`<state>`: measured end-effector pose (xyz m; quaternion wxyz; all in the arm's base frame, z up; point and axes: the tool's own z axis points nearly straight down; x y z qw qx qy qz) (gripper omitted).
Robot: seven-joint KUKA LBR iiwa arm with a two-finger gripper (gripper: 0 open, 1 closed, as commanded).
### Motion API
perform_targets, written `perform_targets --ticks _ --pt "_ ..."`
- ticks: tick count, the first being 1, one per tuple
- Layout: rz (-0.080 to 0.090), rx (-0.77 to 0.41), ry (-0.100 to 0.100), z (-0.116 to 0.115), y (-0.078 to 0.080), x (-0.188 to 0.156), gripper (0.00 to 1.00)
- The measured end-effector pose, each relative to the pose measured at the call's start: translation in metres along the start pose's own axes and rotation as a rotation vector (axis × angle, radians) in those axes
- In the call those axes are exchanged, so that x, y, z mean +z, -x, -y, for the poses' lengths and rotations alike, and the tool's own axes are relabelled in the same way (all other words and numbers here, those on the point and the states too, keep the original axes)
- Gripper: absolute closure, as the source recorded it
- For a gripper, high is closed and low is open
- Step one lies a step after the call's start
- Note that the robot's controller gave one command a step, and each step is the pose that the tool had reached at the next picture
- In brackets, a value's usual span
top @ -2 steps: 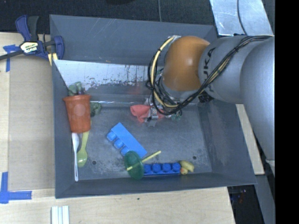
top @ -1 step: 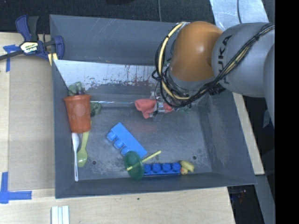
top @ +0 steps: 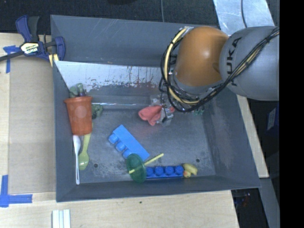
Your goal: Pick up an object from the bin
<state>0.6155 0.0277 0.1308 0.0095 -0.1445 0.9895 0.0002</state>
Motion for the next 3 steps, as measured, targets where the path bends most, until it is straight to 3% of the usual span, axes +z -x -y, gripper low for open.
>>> perform_targets --ticks 1,2,3 --pt "-0.003 -0.092 0.002 0.012 -0.014 -0.062 1.0" --pt "-0.001 -0.264 0.001 0.024 -0.013 -0.028 1.0" --pt "0.002 -0.35 0.0 0.031 -0.012 -0.088 1.0"
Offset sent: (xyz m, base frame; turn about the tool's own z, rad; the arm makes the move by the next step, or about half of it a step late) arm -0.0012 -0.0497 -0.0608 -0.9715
